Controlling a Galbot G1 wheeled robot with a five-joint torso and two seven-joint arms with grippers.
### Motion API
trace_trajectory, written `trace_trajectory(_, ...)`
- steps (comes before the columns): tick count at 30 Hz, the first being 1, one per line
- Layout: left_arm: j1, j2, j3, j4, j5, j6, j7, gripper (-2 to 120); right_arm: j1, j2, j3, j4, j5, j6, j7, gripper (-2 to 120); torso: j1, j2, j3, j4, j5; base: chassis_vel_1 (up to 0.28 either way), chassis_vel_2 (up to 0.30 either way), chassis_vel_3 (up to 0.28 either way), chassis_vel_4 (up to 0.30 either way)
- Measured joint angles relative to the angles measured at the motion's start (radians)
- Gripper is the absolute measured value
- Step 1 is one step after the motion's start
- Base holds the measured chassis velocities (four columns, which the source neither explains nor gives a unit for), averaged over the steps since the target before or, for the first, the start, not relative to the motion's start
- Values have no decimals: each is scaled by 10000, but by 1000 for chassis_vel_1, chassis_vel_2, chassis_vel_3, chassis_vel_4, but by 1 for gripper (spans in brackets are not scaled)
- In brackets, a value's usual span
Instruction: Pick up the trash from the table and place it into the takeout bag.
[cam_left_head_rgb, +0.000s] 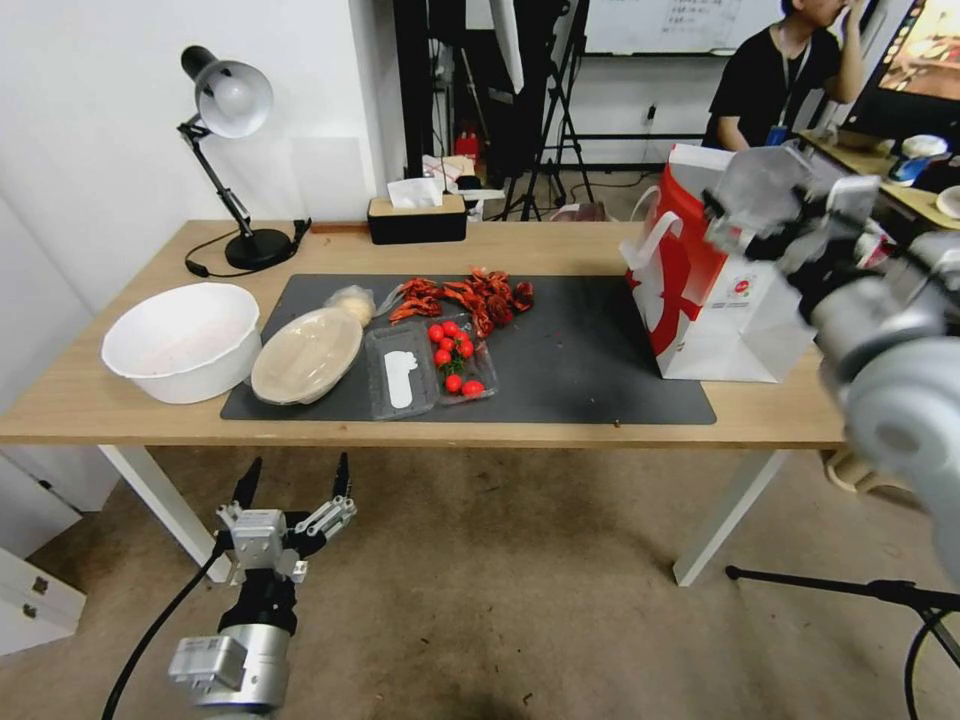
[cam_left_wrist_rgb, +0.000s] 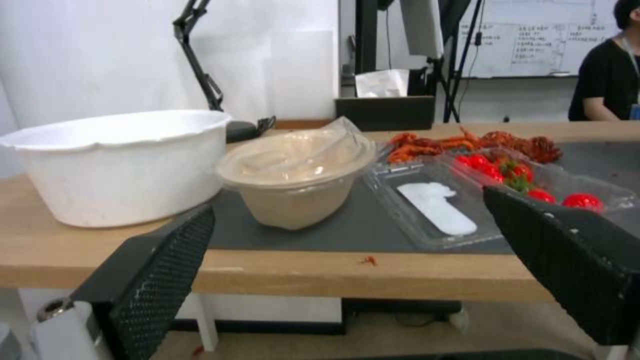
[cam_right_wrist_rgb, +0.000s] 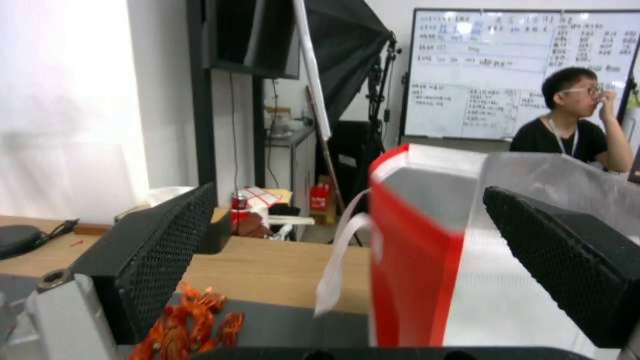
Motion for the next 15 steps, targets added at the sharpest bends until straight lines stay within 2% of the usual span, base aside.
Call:
trace_trajectory(3,-19,3,3,-27,4,1,-1,100,-1146,313,134,50,-755,803,-418,100,-1,0,1,-10,2,0,0,0,0)
trace_trajectory(5,-1,23,18,-30,16,3,0,100,-2383,782,227,7,-1607,1893,-809,100,-2,0,0,-8,1,0,0,0,0)
trace_trajectory(6,-1,23,18,-30,16,3,0,100,-2383,782,227,7,-1607,1893,-809,100,-2,0,0,-8,1,0,0,0,0)
trace_trajectory(9,-3,52,23,-13,19,2,0,100,-3529,1367,250,-256,-2457,3311,-1167,100,-1,1,0,-6,0,0,0,0,0)
trace_trajectory(15,-55,89,26,68,12,13,-6,100,-4598,2054,34,-627,-3226,4436,-1429,100,-1,0,0,-4,-1,0,0,0,0)
